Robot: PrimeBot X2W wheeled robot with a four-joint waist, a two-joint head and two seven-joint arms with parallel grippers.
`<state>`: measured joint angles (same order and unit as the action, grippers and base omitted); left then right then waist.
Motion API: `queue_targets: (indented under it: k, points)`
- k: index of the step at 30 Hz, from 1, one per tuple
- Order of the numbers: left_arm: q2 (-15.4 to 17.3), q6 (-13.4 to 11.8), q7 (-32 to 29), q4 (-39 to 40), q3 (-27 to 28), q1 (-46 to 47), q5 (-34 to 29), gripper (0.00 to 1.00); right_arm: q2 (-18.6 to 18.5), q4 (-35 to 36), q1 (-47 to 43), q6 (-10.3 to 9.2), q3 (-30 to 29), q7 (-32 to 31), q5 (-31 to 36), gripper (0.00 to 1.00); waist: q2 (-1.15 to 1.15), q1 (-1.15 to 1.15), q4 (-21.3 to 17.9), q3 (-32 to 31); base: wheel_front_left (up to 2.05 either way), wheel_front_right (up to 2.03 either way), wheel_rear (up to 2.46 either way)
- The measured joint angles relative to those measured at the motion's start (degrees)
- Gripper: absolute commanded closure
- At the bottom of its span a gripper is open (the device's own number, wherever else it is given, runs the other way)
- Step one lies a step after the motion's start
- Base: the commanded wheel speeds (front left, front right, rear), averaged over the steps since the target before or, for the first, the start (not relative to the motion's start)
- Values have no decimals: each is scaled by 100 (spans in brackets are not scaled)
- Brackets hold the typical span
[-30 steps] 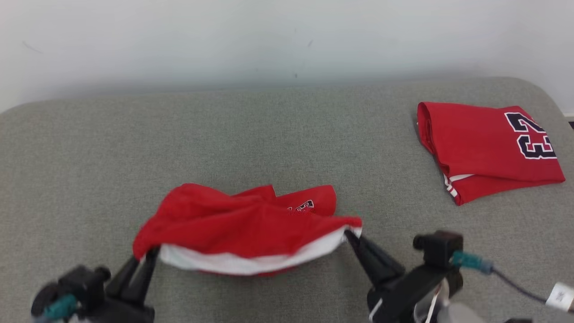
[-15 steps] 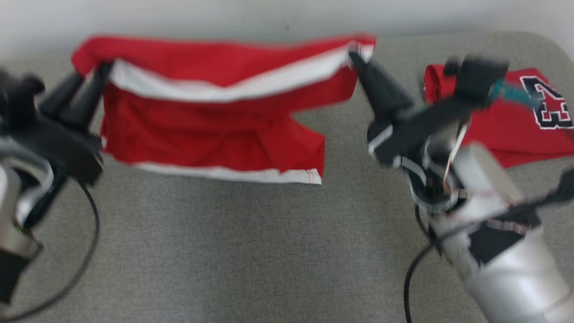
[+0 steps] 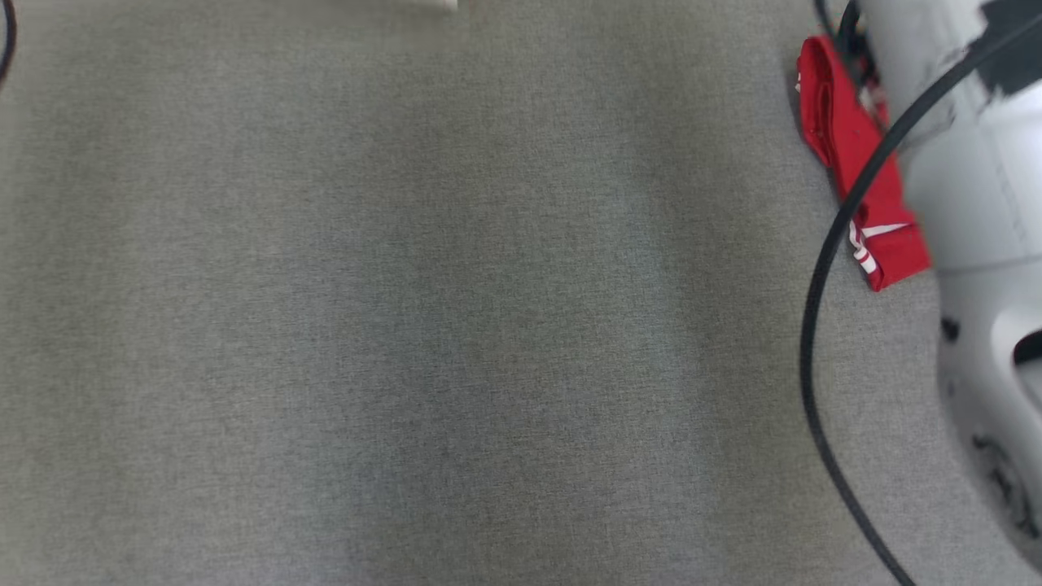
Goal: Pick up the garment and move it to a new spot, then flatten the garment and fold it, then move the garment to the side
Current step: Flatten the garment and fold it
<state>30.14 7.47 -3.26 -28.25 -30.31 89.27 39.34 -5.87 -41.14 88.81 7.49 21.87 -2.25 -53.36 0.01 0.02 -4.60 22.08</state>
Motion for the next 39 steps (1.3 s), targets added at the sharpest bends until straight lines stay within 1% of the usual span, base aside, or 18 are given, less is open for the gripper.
queue_targets:
  k: [3, 6, 9, 14, 20, 23, 26, 29, 34, 39]
  points:
    - [-216, 0, 34, -358, -181, 454, 69, 100, 19, -524, 564, 0, -42, 143, 136, 100, 0, -1, -58, 40, 0, 0, 0]
    - [-411, 0, 211, -658, -323, 786, 132, 100, 29, -839, 988, 0, -98, 393, 185, 100, 0, -2, -74, 79, 0, 0, 0]
    - [-542, -1, 495, -910, -383, 1126, 238, 100, 60, -909, 1193, 0, 4, 545, 203, 100, -1, -2, -83, 177, 0, 0, 0]
    - [-649, -1, 787, -1035, -586, 1028, 422, 100, 20, -815, 1044, 0, 333, 606, 127, 100, 0, -2, -82, 448, 0, 0, 0]
    - [-628, -1, 1233, -1016, -706, 128, 701, 100, -119, -478, 163, 0, 751, 664, -221, 100, 0, 0, -33, 666, 0, 0, 0]
    - [-588, -3, 1400, -859, -767, -494, 758, 100, -200, -193, -434, 0, 977, 710, -408, 100, 0, -1, -13, 599, 0, 0, 0]
    - [-564, -107, 1530, -572, -748, -1152, 902, 100, -333, 159, -1138, 0, 1232, 753, -583, 100, -1, -2, -6, 466, 0, 0, 0]
    - [-459, -253, 1626, -165, -706, -1912, 1035, 100, -458, 564, -1957, 0, 1471, 786, -738, 100, 0, -2, -6, 306, 0, 0, 0]
    - [-240, -660, 1739, 749, -493, -3222, 1305, 100, -731, 1307, -3138, 0, 1653, 868, -1002, 100, -1, -3, -37, 10, 0, 0, 0]
    - [-124, -1127, 1790, 1758, -401, -4458, 1418, 100, -1100, 1930, -4198, 0, 1817, 865, -990, 100, -2, -3, -82, -269, 0, 0, 0]
